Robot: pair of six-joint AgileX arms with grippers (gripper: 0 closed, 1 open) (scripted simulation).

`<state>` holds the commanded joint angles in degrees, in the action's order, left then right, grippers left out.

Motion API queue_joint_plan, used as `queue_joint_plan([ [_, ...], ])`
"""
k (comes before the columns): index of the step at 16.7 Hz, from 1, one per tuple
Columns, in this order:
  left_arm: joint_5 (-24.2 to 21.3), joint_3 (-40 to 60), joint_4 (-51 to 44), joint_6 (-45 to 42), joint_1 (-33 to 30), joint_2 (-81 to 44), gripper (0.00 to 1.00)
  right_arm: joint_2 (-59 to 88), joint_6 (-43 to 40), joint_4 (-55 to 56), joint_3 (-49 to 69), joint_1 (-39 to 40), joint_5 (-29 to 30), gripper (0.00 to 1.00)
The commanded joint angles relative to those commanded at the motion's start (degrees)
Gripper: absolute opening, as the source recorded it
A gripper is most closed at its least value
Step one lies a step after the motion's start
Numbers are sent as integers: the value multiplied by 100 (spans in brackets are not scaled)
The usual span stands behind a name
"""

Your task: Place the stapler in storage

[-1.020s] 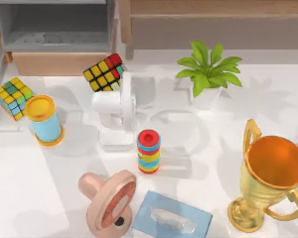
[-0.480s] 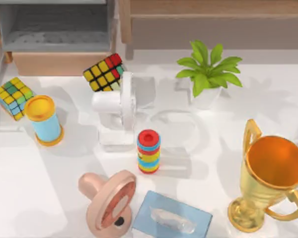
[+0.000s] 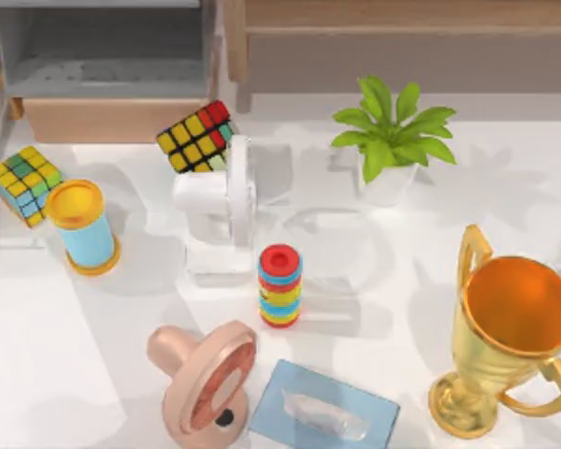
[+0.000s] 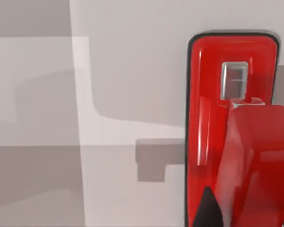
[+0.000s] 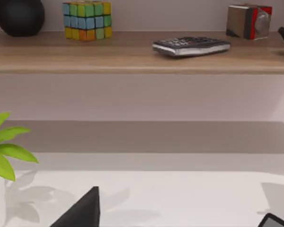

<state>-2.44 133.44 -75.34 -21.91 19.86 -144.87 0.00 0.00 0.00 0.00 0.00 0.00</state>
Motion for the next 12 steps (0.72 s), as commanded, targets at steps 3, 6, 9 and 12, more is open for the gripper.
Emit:
queue_joint_plan([
  [3,0,0,0,0,0,0,75,0,0,0,0,0,0,100],
  [6,0,0,0,0,0,0,98,0,0,0,0,0,0,100],
  [9,0,0,0,0,0,0,100,0,0,0,0,0,0,100],
  [12,0,0,0,0,0,0,100,0,0,0,0,0,0,100],
])
